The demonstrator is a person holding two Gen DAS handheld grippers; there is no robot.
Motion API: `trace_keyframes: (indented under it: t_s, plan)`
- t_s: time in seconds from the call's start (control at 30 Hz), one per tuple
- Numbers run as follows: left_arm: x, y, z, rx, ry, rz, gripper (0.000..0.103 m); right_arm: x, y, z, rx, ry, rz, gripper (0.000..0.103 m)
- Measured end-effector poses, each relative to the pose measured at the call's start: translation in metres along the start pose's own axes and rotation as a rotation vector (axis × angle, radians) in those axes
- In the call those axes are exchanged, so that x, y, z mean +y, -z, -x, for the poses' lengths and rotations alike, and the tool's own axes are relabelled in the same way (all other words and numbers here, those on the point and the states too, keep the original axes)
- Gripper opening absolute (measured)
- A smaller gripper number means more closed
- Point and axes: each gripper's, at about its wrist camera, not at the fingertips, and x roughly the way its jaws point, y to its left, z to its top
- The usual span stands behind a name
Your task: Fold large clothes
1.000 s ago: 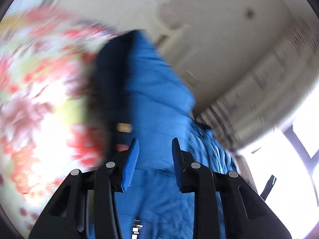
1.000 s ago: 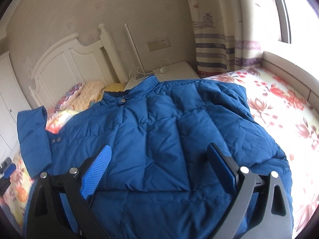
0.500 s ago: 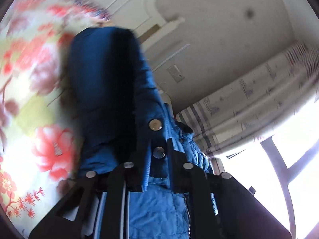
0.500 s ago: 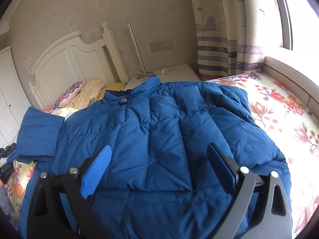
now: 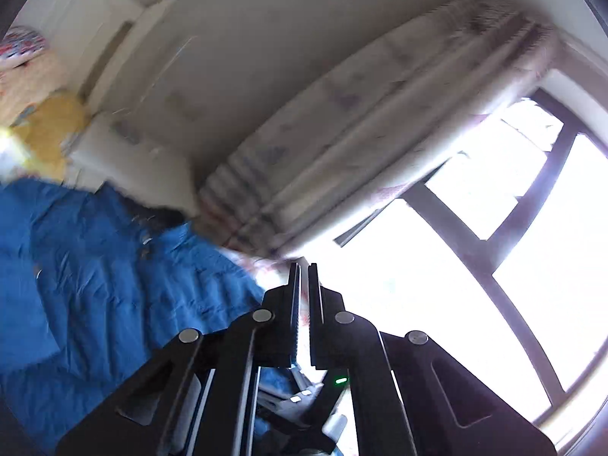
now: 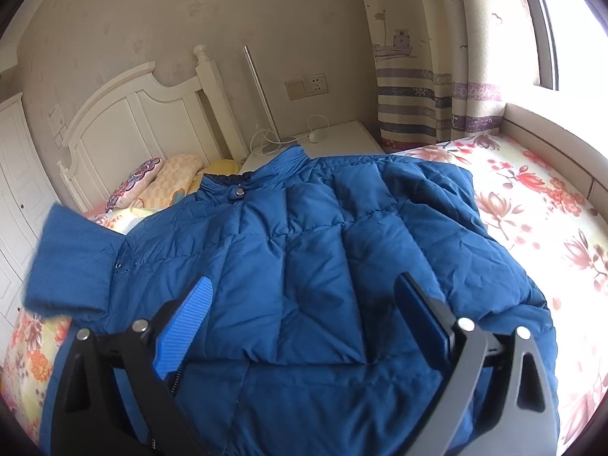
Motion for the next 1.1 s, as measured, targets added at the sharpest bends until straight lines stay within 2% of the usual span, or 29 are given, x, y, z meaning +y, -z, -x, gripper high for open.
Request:
trace_keyframes:
  t_s: [0.1, 0.2, 0.3, 0.37, 0.4, 0.5, 0.6, 0.7, 0.77, 0.83, 0.9, 0.93, 1.0, 1.07, 1.1]
  plan:
    - [0.025, 0.021, 0.027, -0.040, -0.156, 0.008, 0.004, -0.001, 0.000, 0.000, -0.004, -0.007, -0.009, 0.096]
    - [0.065, 0.050, 0.089, -0.115, -0.366, 0.037, 0.006, 0.010, 0.001, 0.007, -0.030, -0.037, 0.042, 0.096]
    - [0.110, 0.078, 0.162, -0.217, -0.606, 0.133, 0.006, 0.048, 0.006, 0.015, -0.044, -0.106, 0.201, 0.096]
    - [0.134, 0.099, 0.196, -0.258, -0.715, 0.204, 0.006, 0.085, 0.012, 0.022, -0.058, -0.160, 0.339, 0.096]
    - [0.140, 0.106, 0.201, -0.254, -0.744, 0.218, 0.006, 0.112, 0.018, 0.025, -0.061, -0.186, 0.443, 0.096]
    - [0.146, 0.124, 0.202, -0.210, -0.801, 0.214, 0.006, 0.194, 0.045, 0.021, -0.019, -0.249, 0.758, 0.096]
    - [0.142, 0.130, 0.192, -0.187, -0.849, 0.164, 0.006, 0.254, 0.074, 0.001, 0.047, -0.261, 0.990, 0.095]
    - [0.154, 0.133, 0.197, -0.191, -0.834, 0.205, 0.006, 0.297, 0.111, -0.017, -0.006, -0.179, 1.248, 0.095]
    - [0.158, 0.136, 0.192, -0.191, -0.816, 0.255, 0.006, 0.314, 0.124, -0.029, -0.041, -0.128, 1.351, 0.095]
    - [0.170, 0.139, 0.198, -0.189, -0.795, 0.319, 0.006, 0.327, 0.122, -0.037, -0.054, -0.136, 1.373, 0.091]
    - [0.169, 0.140, 0.199, -0.188, -0.789, 0.325, 0.006, 0.337, 0.114, -0.043, -0.041, -0.144, 1.374, 0.058]
    - [0.167, 0.140, 0.197, -0.183, -0.792, 0.314, 0.006, 0.341, 0.108, -0.046, 0.004, -0.188, 1.362, 0.050]
    - [0.165, 0.140, 0.193, -0.174, -0.799, 0.292, 0.006, 0.347, 0.096, -0.046, 0.030, -0.231, 1.326, 0.027]
    - [0.165, 0.140, 0.192, -0.171, -0.801, 0.291, 0.006, 0.345, 0.080, -0.034, 0.028, -0.292, 1.226, 0.018]
    - [0.166, 0.140, 0.193, -0.172, -0.795, 0.301, 0.006, 0.338, 0.059, -0.025, 0.036, -0.357, 1.108, 0.017]
